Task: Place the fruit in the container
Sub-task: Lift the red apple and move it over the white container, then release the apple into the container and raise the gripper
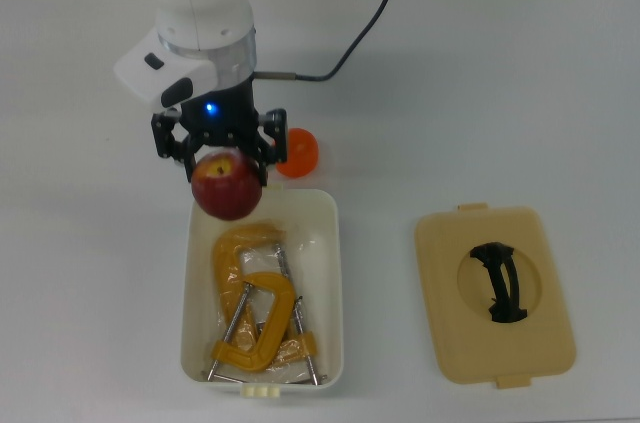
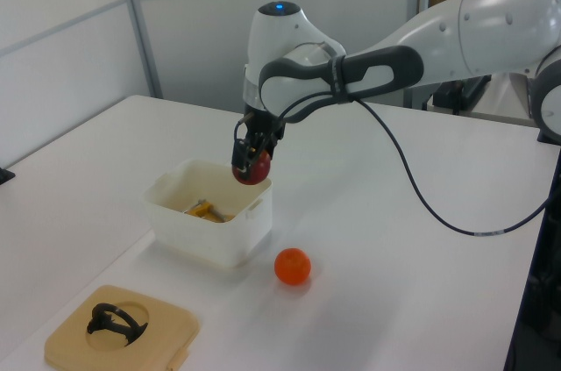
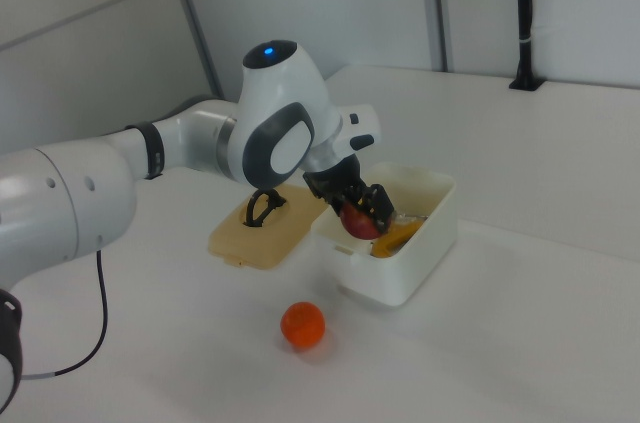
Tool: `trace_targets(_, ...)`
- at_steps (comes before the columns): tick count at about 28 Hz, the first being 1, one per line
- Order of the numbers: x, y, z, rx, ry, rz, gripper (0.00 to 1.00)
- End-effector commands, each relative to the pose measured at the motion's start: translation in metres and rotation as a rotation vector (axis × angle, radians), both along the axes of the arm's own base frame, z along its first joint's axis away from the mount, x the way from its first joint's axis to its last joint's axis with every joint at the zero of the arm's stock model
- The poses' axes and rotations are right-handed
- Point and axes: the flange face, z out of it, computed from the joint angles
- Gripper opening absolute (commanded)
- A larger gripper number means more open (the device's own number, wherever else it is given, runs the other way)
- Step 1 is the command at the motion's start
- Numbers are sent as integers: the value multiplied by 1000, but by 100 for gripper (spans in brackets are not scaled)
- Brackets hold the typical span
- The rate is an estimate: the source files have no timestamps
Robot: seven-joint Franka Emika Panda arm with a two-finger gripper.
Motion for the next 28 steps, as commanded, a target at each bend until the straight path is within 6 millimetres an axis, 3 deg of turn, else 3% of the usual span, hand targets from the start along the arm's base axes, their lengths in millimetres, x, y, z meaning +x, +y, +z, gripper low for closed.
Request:
trace_targets(1, 12, 7, -16, 20, -37, -54, 93)
trace_targets(2, 11, 7, -13, 9, -39, -45, 100)
trace_targets(6, 7, 7, -10, 3, -17, -38, 100)
trace_targets(11, -13, 9, -9, -19, 144, 1, 100)
trace_targets(17, -46, 28, -30, -53, 357, 116, 100)
trace_targets(28, -62, 61, -82, -103, 461, 182, 100)
